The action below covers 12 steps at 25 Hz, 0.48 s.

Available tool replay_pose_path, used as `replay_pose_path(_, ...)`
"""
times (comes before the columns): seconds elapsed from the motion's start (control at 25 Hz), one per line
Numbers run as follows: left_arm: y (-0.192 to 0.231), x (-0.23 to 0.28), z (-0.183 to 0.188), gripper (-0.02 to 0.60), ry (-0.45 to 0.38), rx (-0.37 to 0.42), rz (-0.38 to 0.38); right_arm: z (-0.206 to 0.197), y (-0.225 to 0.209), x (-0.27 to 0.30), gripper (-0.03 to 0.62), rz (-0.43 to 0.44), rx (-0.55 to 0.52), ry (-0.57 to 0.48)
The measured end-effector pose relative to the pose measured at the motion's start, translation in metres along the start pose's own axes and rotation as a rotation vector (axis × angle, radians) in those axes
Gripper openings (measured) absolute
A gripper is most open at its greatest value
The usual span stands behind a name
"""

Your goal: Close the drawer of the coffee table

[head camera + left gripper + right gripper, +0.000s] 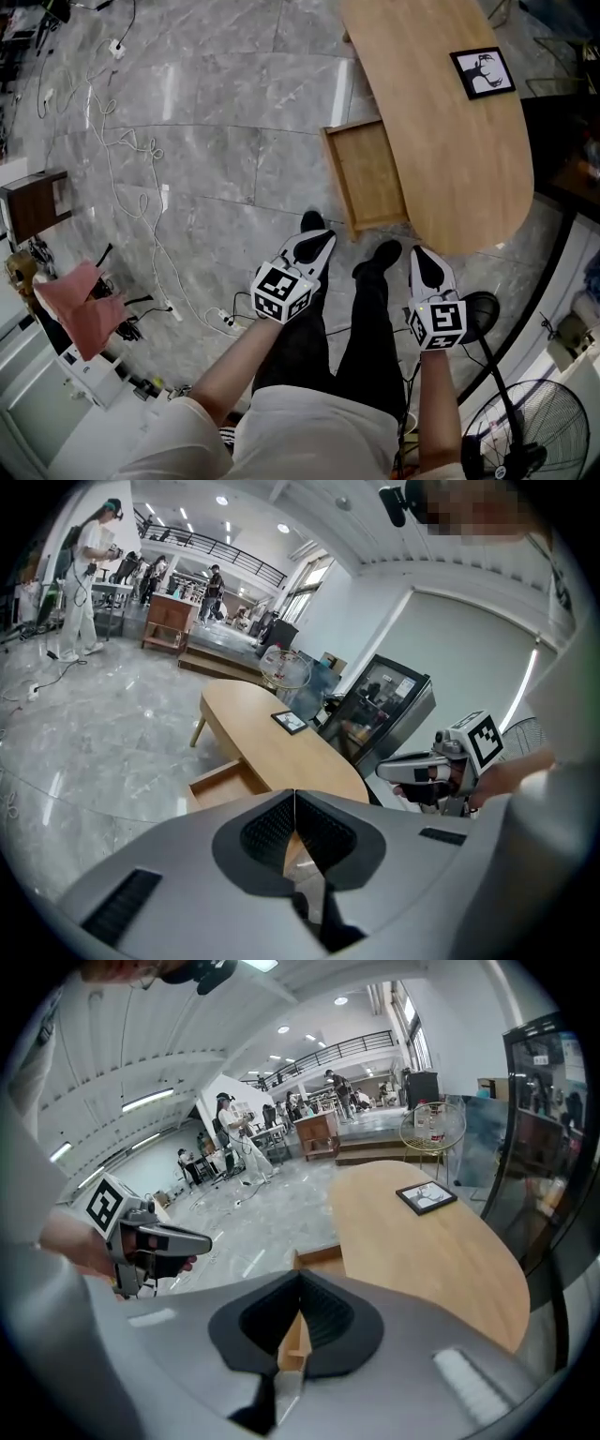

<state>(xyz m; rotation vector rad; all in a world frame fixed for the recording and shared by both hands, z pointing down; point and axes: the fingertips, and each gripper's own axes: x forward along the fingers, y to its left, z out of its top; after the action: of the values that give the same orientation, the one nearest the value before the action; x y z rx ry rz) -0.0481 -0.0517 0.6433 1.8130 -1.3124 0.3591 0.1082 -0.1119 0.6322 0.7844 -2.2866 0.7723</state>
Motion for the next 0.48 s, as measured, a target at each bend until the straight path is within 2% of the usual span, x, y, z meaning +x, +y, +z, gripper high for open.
replay_pose_path(0.12,0.009,0.013,-0.020,0.008,0.024,0.004,-0.006,-0.016,0.003,0.014,0.011,0.004,-0.010,0.016)
replay_pose_path(0.28,0.022,0.030,-0.041,0.008,0.047,0.032,-0.006,-0.041,0.014,0.034,0.011,0.027,-0.105,0.060)
replay_pose_path(0.48,0.035,0.047,-0.064,0.008,0.060,0.042,-0.024,-0.070,0.025,0.054,0.011,0.051,-0.123,0.095)
